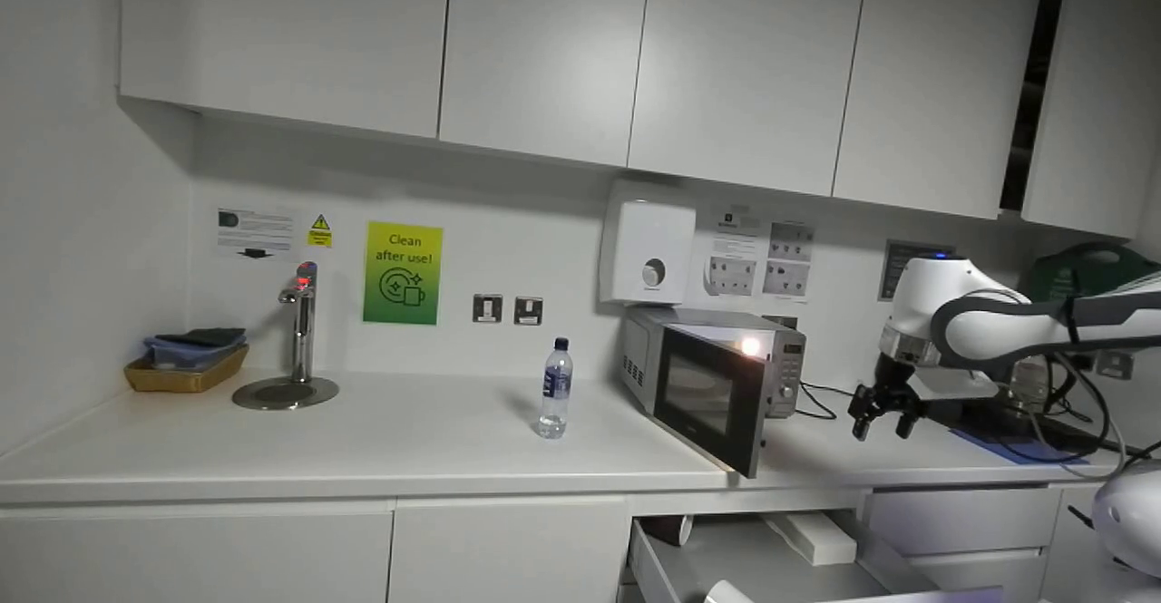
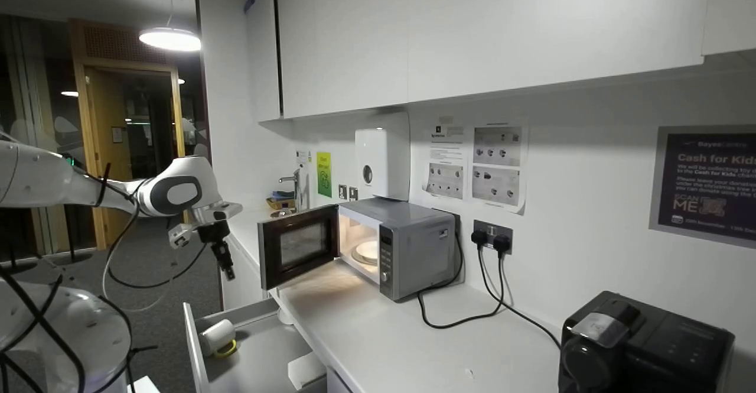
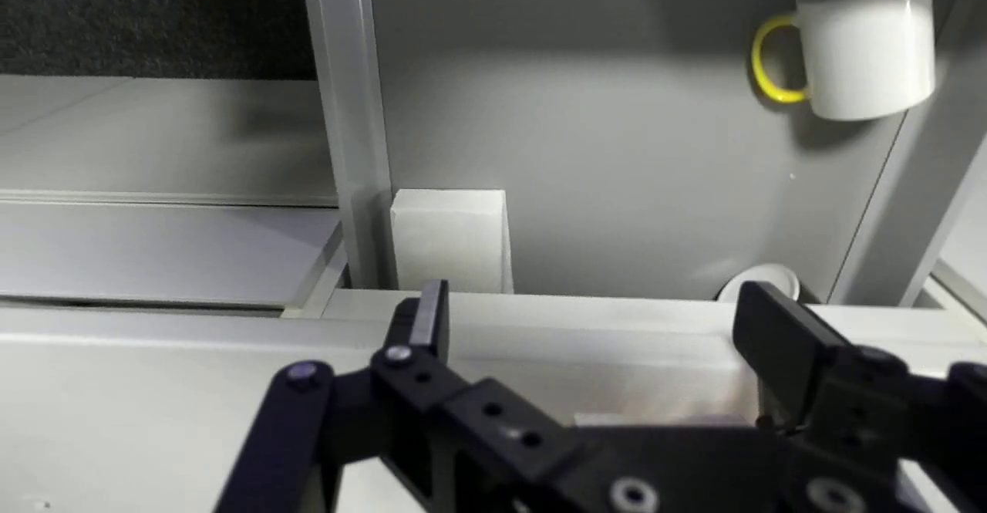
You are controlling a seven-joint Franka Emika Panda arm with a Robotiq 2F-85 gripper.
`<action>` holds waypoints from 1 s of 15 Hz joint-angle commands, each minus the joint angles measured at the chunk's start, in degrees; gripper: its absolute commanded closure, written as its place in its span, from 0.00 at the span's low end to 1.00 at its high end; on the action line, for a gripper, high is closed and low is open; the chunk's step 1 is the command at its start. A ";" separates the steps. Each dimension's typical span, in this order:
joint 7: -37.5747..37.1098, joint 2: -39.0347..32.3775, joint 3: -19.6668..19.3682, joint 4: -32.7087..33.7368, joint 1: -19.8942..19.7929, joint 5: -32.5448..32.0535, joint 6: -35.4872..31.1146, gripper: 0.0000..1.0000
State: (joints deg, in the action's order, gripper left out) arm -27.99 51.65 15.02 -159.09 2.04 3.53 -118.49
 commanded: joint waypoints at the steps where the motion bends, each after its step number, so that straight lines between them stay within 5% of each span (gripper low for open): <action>1: -7.60 -1.90 1.99 0.04 -4.96 0.56 -5.92 0.00; 9: -29.73 -11.35 7.73 -0.11 -15.40 -3.62 -26.41 0.00; 15: -52.20 -15.72 16.32 -0.14 -26.97 -12.83 -39.78 0.00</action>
State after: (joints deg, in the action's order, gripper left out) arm -70.21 37.19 26.91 -159.29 -18.84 -4.28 -152.87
